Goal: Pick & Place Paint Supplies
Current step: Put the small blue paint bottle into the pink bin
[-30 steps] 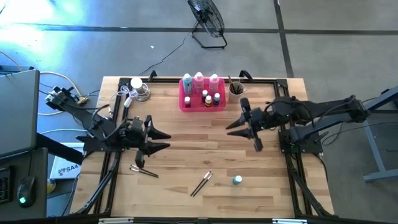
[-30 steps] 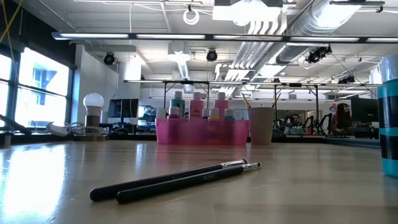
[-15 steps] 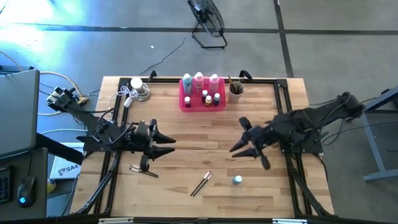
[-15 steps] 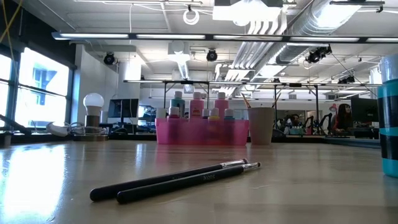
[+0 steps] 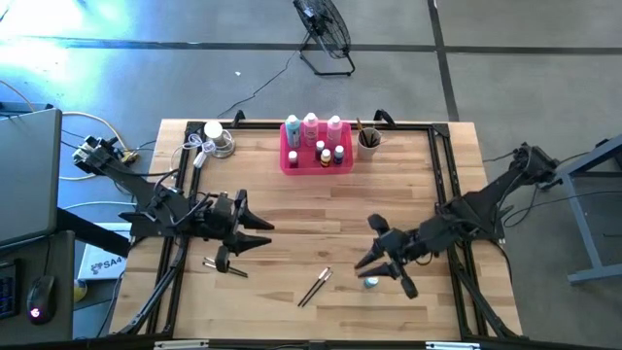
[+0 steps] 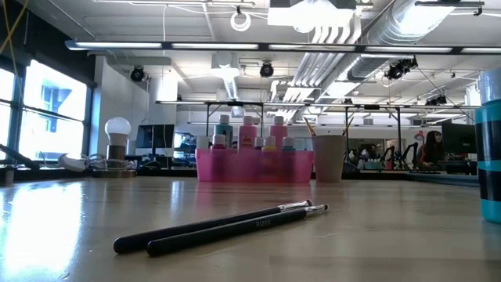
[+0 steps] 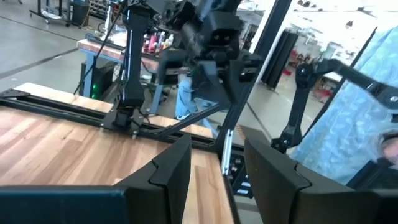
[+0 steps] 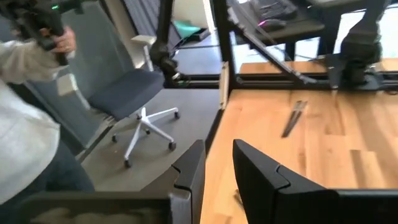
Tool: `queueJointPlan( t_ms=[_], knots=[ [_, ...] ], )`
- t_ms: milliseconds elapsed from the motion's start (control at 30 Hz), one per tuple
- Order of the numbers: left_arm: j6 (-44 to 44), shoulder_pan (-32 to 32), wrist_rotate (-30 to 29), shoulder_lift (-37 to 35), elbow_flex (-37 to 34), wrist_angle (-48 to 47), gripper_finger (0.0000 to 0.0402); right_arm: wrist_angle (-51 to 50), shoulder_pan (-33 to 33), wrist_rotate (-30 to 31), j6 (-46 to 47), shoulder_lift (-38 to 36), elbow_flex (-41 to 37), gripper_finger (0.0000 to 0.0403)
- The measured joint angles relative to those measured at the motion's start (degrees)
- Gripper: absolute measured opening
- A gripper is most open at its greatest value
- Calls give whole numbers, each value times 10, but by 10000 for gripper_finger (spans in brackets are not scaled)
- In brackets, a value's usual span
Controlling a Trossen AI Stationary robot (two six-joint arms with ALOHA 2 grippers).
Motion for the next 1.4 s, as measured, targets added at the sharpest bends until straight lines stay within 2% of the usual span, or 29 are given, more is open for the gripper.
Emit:
queueJointPlan(
  t_ms=[233,433,600,800,1100,1400],
  knots=[
    [2,0,0,0,0,-54,148,-14,21,0,43,0,0,76],
    [2,0,-6,0,0,-78,148,-156,17,-3,81,0,0,76],
    [2,0,-51,0,0,-84,148,-245,1,-2,124,1,0,76],
    [2,0,-87,0,0,-87,148,-254,-9,-3,102,1,0,76],
    [2,0,-91,0,0,-87,148,-255,-15,-9,-49,1,-2,76],
    [2,0,-91,0,0,-86,148,-236,-22,-62,0,1,-24,76]
  ],
)
